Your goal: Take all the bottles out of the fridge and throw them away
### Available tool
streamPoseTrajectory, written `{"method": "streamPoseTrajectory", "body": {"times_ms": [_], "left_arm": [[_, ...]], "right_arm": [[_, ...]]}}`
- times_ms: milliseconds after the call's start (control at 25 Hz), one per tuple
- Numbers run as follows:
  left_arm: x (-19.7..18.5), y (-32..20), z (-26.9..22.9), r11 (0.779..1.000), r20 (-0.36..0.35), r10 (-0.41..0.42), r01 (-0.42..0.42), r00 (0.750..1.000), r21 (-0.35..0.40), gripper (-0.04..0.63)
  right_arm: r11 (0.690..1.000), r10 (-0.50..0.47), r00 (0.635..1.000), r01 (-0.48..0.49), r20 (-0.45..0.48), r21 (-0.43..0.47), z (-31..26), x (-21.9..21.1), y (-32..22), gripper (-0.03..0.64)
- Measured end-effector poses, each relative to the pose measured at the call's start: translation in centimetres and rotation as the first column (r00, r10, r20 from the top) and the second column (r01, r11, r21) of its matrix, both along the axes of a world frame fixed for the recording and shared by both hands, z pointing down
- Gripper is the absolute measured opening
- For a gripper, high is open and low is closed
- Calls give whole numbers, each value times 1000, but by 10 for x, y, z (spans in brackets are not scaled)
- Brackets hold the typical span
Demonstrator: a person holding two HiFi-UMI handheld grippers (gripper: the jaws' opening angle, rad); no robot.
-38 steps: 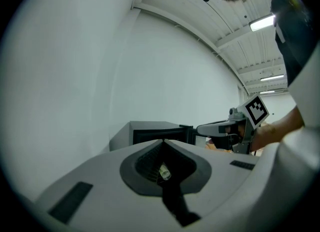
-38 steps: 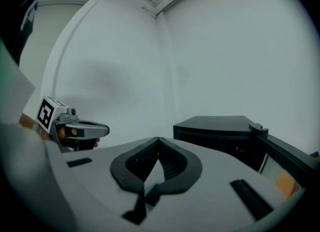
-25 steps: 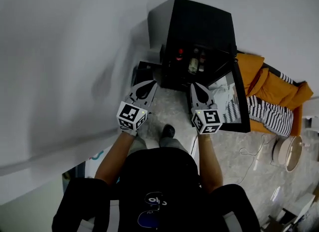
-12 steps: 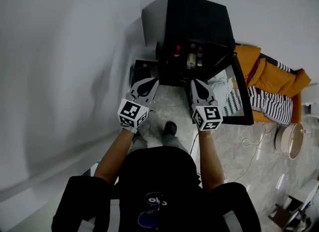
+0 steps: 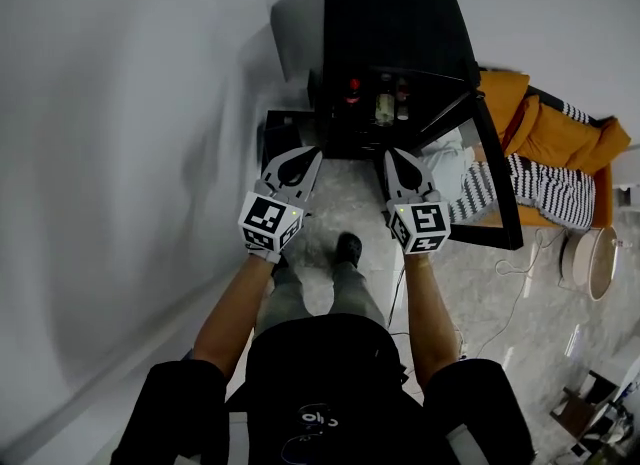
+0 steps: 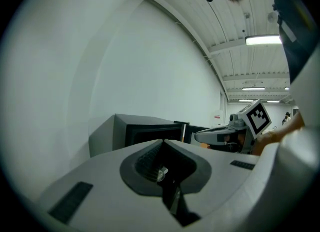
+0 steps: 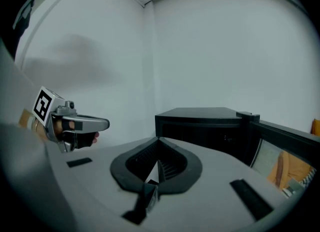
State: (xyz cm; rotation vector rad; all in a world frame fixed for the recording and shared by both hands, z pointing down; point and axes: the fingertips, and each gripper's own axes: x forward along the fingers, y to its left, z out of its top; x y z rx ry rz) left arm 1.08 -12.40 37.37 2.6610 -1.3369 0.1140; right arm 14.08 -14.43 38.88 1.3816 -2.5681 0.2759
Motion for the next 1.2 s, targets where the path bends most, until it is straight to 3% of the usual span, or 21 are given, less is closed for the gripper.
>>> {"method": "streamPoseTrajectory", "body": {"times_ms": [320, 720, 1000, 1200], "left_arm": [[0, -38, 61, 1000, 3, 1, -1, 1000, -11, 6], [10, -68, 155, 999, -23, 31, -30, 999, 37, 6], [7, -74, 229, 999, -17, 35, -35, 999, 25, 6], [3, -78, 255, 999, -6, 30, -30, 1000, 22, 6]], "right_arm": [[1000, 4, 1000, -3, -5, 10, 65, -4, -44, 8], [998, 15, 1000, -16, 21, 59, 162, -18, -80, 6], [997, 6, 999, -8, 32, 71, 228, -30, -82, 6], [998, 10, 999, -13, 45, 62, 259, -36, -75, 6]]}}
